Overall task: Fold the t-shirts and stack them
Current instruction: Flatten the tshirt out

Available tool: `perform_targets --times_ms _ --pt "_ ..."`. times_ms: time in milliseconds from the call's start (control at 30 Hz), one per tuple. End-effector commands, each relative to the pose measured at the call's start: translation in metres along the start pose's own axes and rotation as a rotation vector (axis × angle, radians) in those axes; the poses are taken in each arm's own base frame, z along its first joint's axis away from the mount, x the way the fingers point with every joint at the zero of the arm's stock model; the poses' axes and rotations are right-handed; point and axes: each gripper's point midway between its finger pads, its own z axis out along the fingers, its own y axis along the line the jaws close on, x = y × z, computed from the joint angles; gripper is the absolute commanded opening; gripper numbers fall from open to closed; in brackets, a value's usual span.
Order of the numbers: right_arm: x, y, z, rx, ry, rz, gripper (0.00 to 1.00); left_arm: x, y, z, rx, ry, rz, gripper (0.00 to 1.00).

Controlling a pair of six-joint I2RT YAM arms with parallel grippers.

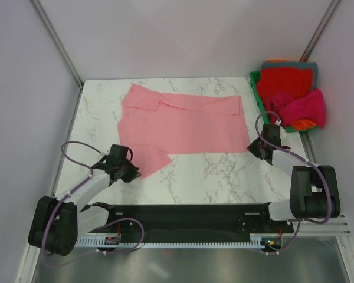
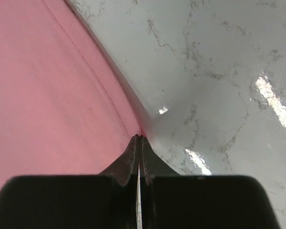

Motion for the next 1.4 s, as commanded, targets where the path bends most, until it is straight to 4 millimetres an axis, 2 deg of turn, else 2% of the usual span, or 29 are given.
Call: perform_targets --times_ms 0,100,200,300,333,400,433,500,533,567,600,633,700,733,800,833,900,933,1000,1033,1067,1100,1133,1167,1200,1233,1300,1333,1367 --pt "-0.008 0.014 -0.005 -0.062 -0.031 -0.001 0.0 -0.002 0.013 0.005 -0.038 -0.04 -0.005 0.11" --pt "-0.008 0.017 -0.007 -0.077 -0.032 -0.006 0.0 -0.009 0.007 0.003 -0.021 -0.07 0.013 0.02" --pt "-0.01 0.019 -0.011 -0.092 -0.035 -0.015 0.0 -0.016 -0.001 -0.001 -0.008 -0.083 0.03 0.02" --pt "-0.016 0.027 -0.015 -0.115 -0.052 -0.019 0.0 -0.025 -0.019 -0.009 0.034 -0.095 0.05 0.02" --pt "-0.019 0.029 -0.016 -0.119 -0.057 -0.02 0.0 -0.031 -0.031 -0.015 0.062 -0.106 0.055 0.02" --pt "-0.019 0.041 -0.019 -0.162 -0.033 -0.02 0.0 -0.037 -0.042 -0.021 0.092 -0.112 0.076 0.02" --pt "-0.025 0.05 -0.022 -0.186 -0.037 -0.021 0.0 -0.046 -0.054 -0.027 0.114 -0.128 0.078 0.02" --pt "-0.024 0.059 -0.023 -0.216 -0.004 -0.026 0.0 -0.056 -0.063 -0.034 0.126 -0.147 0.09 0.02" --pt "-0.034 0.071 -0.026 -0.24 -0.016 -0.024 0.0 -0.066 -0.074 -0.041 0.144 -0.16 0.092 0.02" --pt "-0.035 0.075 -0.025 -0.243 -0.003 -0.022 0.0 -0.076 -0.078 -0.045 0.15 -0.173 0.08 0.02" --pt "-0.038 0.081 -0.028 -0.255 0.007 -0.019 0.0 -0.088 -0.095 -0.058 0.195 -0.188 0.093 0.02" --pt "-0.051 0.095 -0.033 -0.281 -0.013 -0.019 0.0 -0.093 -0.101 -0.063 0.207 -0.181 0.096 0.02" --pt "-0.062 0.107 -0.039 -0.293 -0.016 -0.011 0.0 -0.113 -0.111 -0.073 0.232 -0.184 0.086 0.02" --pt "-0.081 0.126 -0.05 -0.333 -0.049 -0.013 0.0 -0.131 -0.129 -0.091 0.276 -0.215 0.09 0.02" --pt "-0.096 0.138 -0.062 -0.343 -0.062 -0.014 0.0 -0.156 -0.14 -0.107 0.293 -0.247 0.091 0.02" --pt "-0.118 0.158 -0.08 -0.385 -0.108 -0.025 0.0 -0.177 -0.161 -0.137 0.344 -0.309 0.099 0.02" --pt "-0.135 0.172 -0.103 -0.419 -0.149 -0.036 0.0 -0.194 -0.17 -0.169 0.371 -0.353 0.103 0.02" --pt "-0.152 0.187 -0.124 -0.462 -0.196 -0.047 0.0 -0.209 -0.187 -0.205 0.43 -0.423 0.114 0.02" --pt "-0.169 0.2 -0.161 -0.525 -0.263 -0.063 0.0 -0.218 -0.198 -0.253 0.493 -0.517 0.134 0.02" --pt "-0.181 0.212 -0.193 -0.585 -0.322 -0.076 0.0 -0.225 -0.21 -0.294 0.556 -0.595 0.15 0.02" --pt "-0.187 0.216 -0.21 -0.611 -0.35 -0.08 0.0 -0.226 -0.213 -0.317 0.586 -0.638 0.157 0.02" --pt "-0.191 0.22 -0.227 -0.639 -0.378 -0.084 0.0 -0.225 -0.217 -0.367 0.657 -0.734 0.173 0.02" --pt "-0.199 0.226 -0.259 -0.689 -0.433 -0.092 0.0 -0.223 -0.216 -0.392 0.688 -0.786 0.166 0.02" --pt "-0.202 0.228 -0.273 -0.709 -0.459 -0.095 0.0 -0.221 -0.212 -0.415 0.719 -0.842 0.152 0.02" --pt "-0.205 0.229 -0.288 -0.728 -0.485 -0.094 0.0 -0.221 -0.208 -0.45 0.764 -0.942 0.131 0.02" --pt "-0.208 0.23 -0.316 -0.769 -0.533 -0.101 0.0 -0.21 -0.199 -0.484 0.818 -1.019 0.132 0.02" --pt "-0.211 0.23 -0.341 -0.802 -0.582 -0.111 0.0 -0.203 -0.184 -0.533 0.866 -1.158 0.103 0.02" --pt "-0.214 0.229 -0.366 -0.83 -0.629 -0.113 0.0 -0.198 -0.176 -0.552 0.884 -1.201 0.091 0.02" --pt "-0.215 0.228 -0.377 -0.838 -0.651 -0.112 0.0 -0.196 -0.172 -0.563 0.894 -1.228 0.077 0.02"
